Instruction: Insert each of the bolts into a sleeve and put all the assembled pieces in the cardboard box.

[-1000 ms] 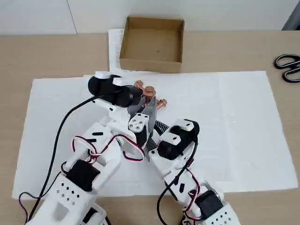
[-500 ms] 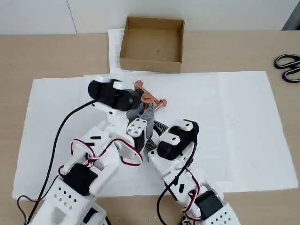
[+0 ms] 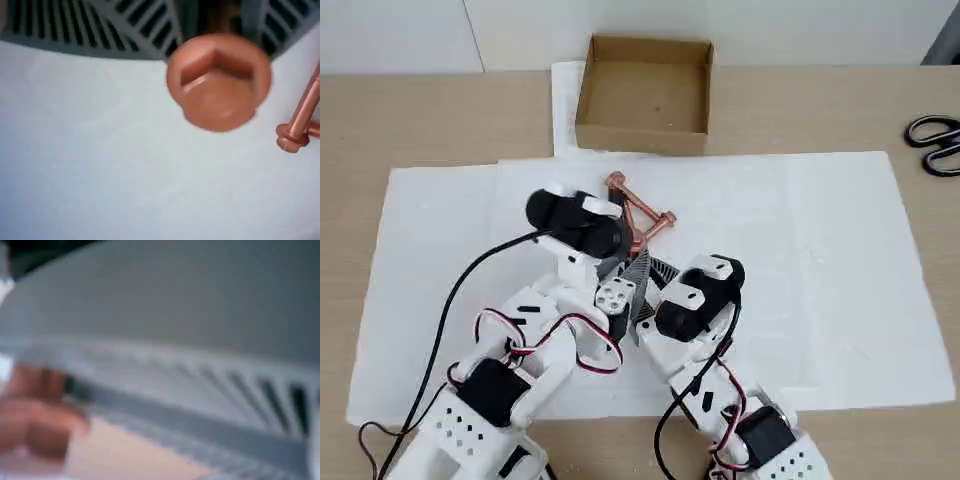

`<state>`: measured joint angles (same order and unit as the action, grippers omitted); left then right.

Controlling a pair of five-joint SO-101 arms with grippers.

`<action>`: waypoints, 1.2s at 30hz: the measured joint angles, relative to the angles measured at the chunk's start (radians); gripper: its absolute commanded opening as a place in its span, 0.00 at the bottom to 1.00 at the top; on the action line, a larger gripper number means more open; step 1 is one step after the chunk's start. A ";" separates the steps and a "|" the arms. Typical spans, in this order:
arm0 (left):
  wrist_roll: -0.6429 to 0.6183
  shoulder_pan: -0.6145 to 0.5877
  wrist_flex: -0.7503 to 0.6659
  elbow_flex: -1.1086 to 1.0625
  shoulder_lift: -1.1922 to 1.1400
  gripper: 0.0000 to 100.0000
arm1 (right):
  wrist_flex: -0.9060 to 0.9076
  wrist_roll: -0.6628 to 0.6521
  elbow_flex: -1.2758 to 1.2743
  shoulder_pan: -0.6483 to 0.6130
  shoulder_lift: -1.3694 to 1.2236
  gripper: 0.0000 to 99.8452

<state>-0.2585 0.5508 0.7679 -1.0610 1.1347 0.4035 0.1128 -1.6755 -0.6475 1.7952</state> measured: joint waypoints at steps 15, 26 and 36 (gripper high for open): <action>0.044 0.000 0.021 -0.026 0.011 0.16 | 0.002 0.000 0.000 0.000 0.000 0.00; 0.029 -0.072 0.278 0.238 0.015 0.16 | 0.002 0.000 0.000 0.002 0.000 0.00; 0.064 -0.493 0.433 0.402 0.015 0.16 | 0.127 -0.003 0.000 0.075 0.000 0.00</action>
<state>-0.1941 0.0583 1.2006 -0.6590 1.1500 0.5309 0.1097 -1.6755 -0.5723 1.7952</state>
